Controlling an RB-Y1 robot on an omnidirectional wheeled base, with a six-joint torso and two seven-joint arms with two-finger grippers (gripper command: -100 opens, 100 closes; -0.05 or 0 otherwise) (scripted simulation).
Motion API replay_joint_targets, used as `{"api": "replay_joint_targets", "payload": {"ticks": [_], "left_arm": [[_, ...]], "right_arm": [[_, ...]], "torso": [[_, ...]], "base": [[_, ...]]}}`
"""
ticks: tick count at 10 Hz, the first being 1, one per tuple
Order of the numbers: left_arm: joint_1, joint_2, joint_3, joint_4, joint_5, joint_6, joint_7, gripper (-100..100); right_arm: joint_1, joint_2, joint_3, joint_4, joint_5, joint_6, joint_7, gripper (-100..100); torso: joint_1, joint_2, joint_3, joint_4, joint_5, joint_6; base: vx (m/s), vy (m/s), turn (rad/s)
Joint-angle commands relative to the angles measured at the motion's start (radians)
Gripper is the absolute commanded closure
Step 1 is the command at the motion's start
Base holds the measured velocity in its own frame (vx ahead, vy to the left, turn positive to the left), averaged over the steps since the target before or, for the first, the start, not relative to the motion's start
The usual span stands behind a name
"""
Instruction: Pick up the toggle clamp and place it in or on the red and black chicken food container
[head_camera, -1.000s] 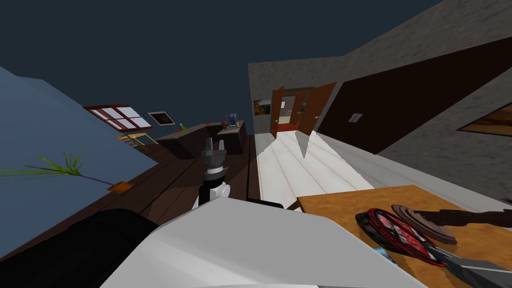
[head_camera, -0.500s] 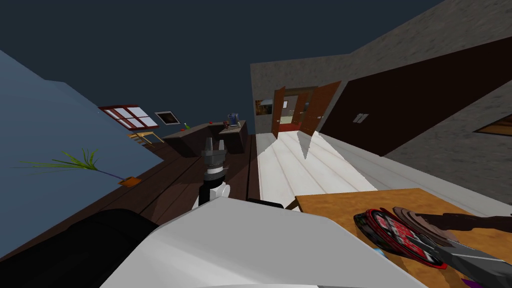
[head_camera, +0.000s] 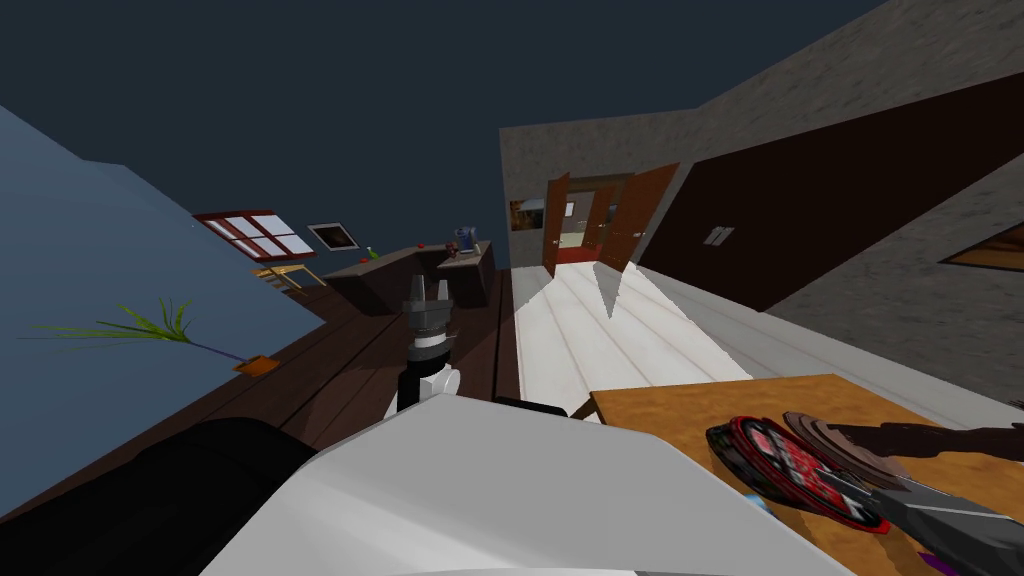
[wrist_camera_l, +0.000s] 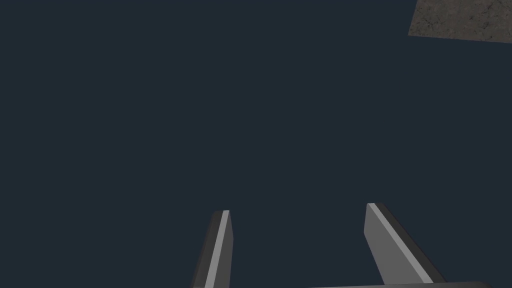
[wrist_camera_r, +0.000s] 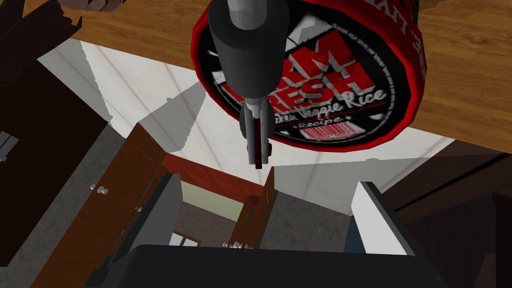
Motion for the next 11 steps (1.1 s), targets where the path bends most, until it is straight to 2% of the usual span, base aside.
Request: {"api": "replay_joint_targets", "payload": {"ticks": [1,4,5,6,11], "left_arm": [[0.0,0.0,0.0,0.0,0.0,0.0,0.0,0],[0.0,0.0,0.0,0.0,0.0,0.0,0.0,0],[0.0,0.0,0.0,0.0,0.0,0.0,0.0,0],[0.0,0.0,0.0,0.0,0.0,0.0,0.0,0],[0.0,0.0,0.0,0.0,0.0,0.0,0.0,0]], "right_arm": [[0.026,-0.042,-0.019,-0.015,-0.01,-0.021,-0.021,-100],[0.059,-0.114,-0.044,-0.035,-0.025,-0.054,-0.057,-100],[0.07,-0.101,-0.046,-0.054,-0.025,-0.034,-0.051,-100],[0.073,-0.104,-0.048,-0.057,-0.026,-0.034,-0.055,0],[0.073,-0.104,-0.047,-0.056,-0.026,-0.034,-0.055,0]], "torso": [[0.0,0.0,0.0,0.0,0.0,0.0],[0.002,-0.001,0.0,0.0,0.001,0.0],[0.002,-0.001,0.0,0.0,0.001,0.0],[0.001,0.0,0.0,0.0,0.0,0.0],[-0.001,0.0,0.0,0.0,0.0,0.0]], "base": [[0.018,0.031,-0.103],[0.02,0.038,-0.09],[0.008,0.019,-0.016],[0.0,0.0,0.0],[0.0,0.0,0.0]]}}
